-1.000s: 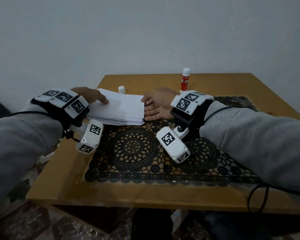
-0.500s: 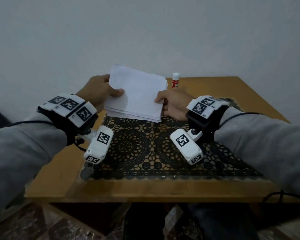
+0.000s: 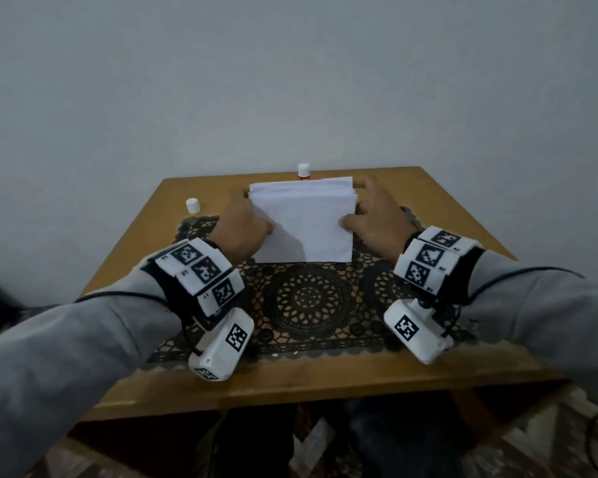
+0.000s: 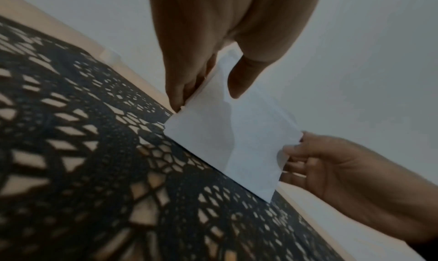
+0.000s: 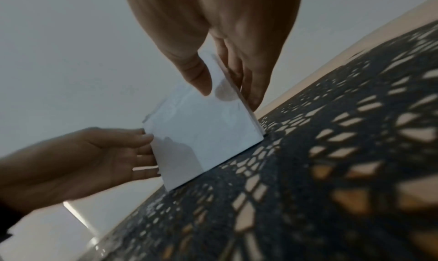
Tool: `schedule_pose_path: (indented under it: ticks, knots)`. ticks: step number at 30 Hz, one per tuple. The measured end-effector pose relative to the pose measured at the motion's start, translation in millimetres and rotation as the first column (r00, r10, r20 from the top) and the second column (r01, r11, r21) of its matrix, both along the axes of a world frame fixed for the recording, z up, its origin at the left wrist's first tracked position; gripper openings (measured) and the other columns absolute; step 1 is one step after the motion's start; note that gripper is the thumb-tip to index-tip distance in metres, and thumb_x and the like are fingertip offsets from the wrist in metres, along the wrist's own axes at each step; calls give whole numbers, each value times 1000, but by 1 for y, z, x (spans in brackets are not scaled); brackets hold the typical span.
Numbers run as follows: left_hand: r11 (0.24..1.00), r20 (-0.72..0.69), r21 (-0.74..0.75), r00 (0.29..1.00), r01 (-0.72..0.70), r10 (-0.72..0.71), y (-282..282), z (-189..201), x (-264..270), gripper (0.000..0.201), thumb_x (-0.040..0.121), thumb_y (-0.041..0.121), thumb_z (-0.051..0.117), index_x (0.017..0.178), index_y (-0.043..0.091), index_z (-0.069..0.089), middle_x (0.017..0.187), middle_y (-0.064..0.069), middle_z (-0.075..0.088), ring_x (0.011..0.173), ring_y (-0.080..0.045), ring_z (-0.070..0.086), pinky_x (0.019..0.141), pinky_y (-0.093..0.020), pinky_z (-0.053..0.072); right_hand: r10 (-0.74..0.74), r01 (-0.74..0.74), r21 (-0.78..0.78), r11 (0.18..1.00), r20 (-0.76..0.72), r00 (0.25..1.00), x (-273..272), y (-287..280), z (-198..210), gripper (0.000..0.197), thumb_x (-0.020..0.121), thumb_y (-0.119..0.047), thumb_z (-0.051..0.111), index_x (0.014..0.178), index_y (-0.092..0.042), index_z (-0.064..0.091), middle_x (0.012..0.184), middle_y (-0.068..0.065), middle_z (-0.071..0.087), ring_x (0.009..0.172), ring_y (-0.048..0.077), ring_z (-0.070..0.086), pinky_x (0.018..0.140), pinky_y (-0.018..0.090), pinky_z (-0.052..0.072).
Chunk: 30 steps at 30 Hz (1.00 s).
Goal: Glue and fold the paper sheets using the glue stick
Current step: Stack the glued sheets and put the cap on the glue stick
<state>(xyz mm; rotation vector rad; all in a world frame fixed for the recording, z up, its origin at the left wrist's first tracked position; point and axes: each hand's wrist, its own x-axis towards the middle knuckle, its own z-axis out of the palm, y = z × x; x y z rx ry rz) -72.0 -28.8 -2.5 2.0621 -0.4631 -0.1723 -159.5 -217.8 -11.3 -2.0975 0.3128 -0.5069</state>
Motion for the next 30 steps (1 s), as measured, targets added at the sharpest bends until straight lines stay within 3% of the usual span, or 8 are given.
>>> schedule_pose_path:
  ticks: [3, 7, 10, 12, 17, 19, 23, 30]
  knots:
    - [988, 246, 136, 964, 73, -105, 1, 0, -7, 73, 89, 1, 52, 150, 24, 17, 126, -23, 54, 103, -36, 57, 87, -38, 49, 49, -37, -206, 978, 55, 997, -1, 1, 1, 71, 83, -1, 60, 144, -27, 33, 123, 0, 58, 89, 19, 63, 77, 26, 50]
    - [970, 362, 235, 920, 67, -152, 2, -3, -5, 63, 89, 1, 49, 145, 24, 30, 115, -20, 59, 101, -36, 57, 88, -41, 49, 44, -40, -367, 929, 3, 999, 0, 2, 3, 58, 86, -1, 57, 137, -24, 44, 104, 0, 59, 77, 17, 58, 56, 9, 38]
    - [967, 375, 245, 914, 63, -155, 1, -5, -6, 63, 89, 0, 49, 143, 25, 31, 96, -14, 57, 91, -35, 57, 80, -39, 50, 28, -38, -387, 921, -33, 999, -1, 3, 4, 46, 87, -2, 58, 128, -18, 45, 102, 3, 60, 85, 19, 59, 64, 21, 44]
    - [970, 377, 233, 912, 74, -160, 1, -5, -6, 68, 87, 0, 49, 145, 29, 28, 98, -17, 59, 91, -36, 58, 84, -43, 51, 31, -35, -393, 919, -17, 999, -2, 2, 7, 43, 87, -3, 59, 126, -15, 46, 101, 2, 59, 85, 20, 58, 68, 24, 43]
    - [959, 454, 280, 872, 55, -182, -1, -3, -3, 60, 91, 2, 49, 145, 25, 35, 129, -15, 50, 112, -29, 49, 95, -30, 37, 32, -48, -437, 898, -44, 999, -9, -4, 12, 40, 87, -7, 62, 123, -13, 48, 99, 1, 57, 84, 17, 56, 63, 19, 38]
    - [950, 422, 304, 884, 73, -203, -1, -3, -4, 62, 91, 3, 50, 146, 25, 32, 133, -14, 47, 113, -29, 49, 97, -32, 37, 33, -77, -484, 872, -99, 995, -11, -5, 11, 40, 86, -11, 64, 122, -12, 46, 102, 3, 57, 88, 18, 55, 57, 20, 35]
    - [942, 382, 322, 897, 95, -221, -1, -5, -3, 67, 89, 2, 51, 147, 25, 27, 134, -15, 48, 109, -32, 52, 95, -36, 40, 38, -73, -424, 902, -92, 995, -12, -9, 10, 52, 86, -9, 64, 133, -15, 42, 104, 0, 55, 88, 16, 53, 53, 4, 32]
    - [955, 426, 285, 881, 85, -206, 3, -2, -4, 64, 89, -1, 49, 145, 24, 33, 126, -14, 55, 96, -27, 53, 89, -35, 43, 31, -52, -448, 892, -54, 998, -8, -11, 11, 35, 88, -6, 59, 120, -12, 50, 103, 4, 59, 87, 17, 53, 55, 17, 35]
